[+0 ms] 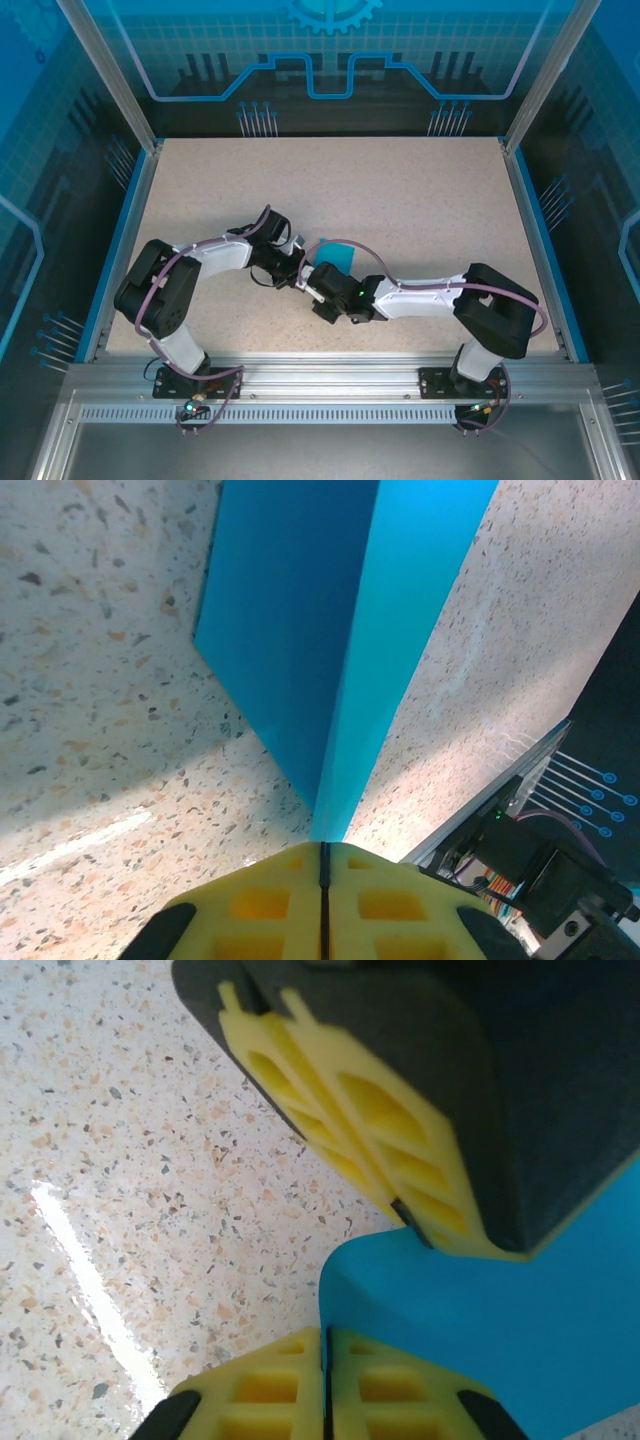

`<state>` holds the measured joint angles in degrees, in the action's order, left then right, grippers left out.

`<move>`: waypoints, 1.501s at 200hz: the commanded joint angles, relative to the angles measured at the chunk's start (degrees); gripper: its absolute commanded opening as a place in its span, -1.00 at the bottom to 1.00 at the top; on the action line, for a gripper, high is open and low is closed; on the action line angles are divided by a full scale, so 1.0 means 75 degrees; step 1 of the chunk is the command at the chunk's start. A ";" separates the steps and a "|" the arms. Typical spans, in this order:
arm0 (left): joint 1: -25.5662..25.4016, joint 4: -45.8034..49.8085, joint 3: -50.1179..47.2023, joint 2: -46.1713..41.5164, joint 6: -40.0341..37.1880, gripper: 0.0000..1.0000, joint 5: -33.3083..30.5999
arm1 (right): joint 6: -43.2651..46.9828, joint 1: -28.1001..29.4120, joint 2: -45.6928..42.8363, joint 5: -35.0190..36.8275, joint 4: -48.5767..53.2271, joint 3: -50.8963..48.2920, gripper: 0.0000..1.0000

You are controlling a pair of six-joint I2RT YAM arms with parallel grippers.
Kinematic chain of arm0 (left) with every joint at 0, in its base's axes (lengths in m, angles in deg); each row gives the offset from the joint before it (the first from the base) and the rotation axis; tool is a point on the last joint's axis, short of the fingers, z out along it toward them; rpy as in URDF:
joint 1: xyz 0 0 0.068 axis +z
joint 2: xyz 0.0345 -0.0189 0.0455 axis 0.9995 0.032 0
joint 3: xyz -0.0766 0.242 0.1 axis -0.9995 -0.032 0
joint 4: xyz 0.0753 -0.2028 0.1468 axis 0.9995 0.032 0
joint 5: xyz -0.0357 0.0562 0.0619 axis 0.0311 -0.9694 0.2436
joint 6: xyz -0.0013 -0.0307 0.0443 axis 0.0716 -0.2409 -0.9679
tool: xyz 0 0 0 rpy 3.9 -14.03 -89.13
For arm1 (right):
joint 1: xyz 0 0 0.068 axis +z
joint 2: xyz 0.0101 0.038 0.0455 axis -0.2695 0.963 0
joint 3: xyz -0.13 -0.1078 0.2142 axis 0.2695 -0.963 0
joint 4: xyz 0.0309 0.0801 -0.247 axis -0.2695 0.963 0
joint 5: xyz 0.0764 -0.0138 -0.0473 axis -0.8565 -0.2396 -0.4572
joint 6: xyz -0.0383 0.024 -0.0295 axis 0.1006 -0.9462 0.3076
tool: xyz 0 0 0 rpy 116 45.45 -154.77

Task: Fold a paper plane with a square sheet of paper (fold left side to right side)
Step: Third fold the triangle at the center of the table.

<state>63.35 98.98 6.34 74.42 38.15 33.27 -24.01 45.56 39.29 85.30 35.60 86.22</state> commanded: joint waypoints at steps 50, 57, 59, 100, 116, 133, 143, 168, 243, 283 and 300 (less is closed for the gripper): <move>0.0642 0.0978 0.0114 -0.1270 -0.0591 -0.12 -0.0553 | -0.0268 -0.0106 -0.0518 -0.0804 0.0218 -0.0385 -0.95; 0.0742 0.0995 0.0117 -0.1318 -0.0635 -0.12 -0.0542 | -0.0297 -0.0139 -0.0530 -0.0865 0.0217 -0.0409 -0.95; 0.0772 0.0995 0.0124 -0.1329 -0.0649 -0.12 -0.0535 | -0.0308 -0.0142 -0.0539 -0.0879 0.0217 -0.0421 -0.95; 0.0793 0.0860 0.0580 -0.0869 -0.1009 -0.45 -0.0163 | -0.0507 -0.0265 -0.0501 -0.1297 0.0112 -0.0478 -0.94; 0.0669 0.0863 0.0886 -0.0441 -0.1245 -0.51 -0.0062 | -0.0581 -0.0305 -0.0439 -0.1469 0.0054 -0.0455 -0.93; 0.0464 0.0993 0.1345 0.0120 -0.1504 -0.55 -0.0025 | -0.0652 -0.0342 -0.0361 -0.1590 0.0022 -0.0416 -0.93; 0.0339 0.1066 0.1606 0.0466 -0.1621 -0.58 -0.0037 | -0.0695 -0.0381 -0.0316 -0.1680 0.0008 -0.0401 -0.94; 0.0030 0.1312 0.2249 0.1263 -0.1948 -0.63 -0.0135 | -0.0838 -0.0447 -0.0213 -0.1891 -0.0064 -0.0348 -0.96; -0.0344 0.1566 0.2774 0.2426 -0.2354 -0.73 -0.0549 | -0.1081 -0.0707 -0.0038 -0.2211 -0.0115 -0.0245 -1.00; -0.0473 0.1593 0.2752 0.2675 -0.2502 -0.78 -0.0830 | -0.1170 -0.0897 -0.0110 -0.2089 -0.0042 -0.0260 -1.00; -0.0489 0.1616 0.2759 0.2784 -0.2545 -0.80 -0.0937 | -0.1229 -0.0974 -0.0093 -0.1939 0.0107 -0.0208 -0.99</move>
<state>60.22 109.07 25.95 93.07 21.15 28.70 -31.85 39.57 38.13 70.19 35.62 83.14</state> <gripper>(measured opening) 0.109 0.044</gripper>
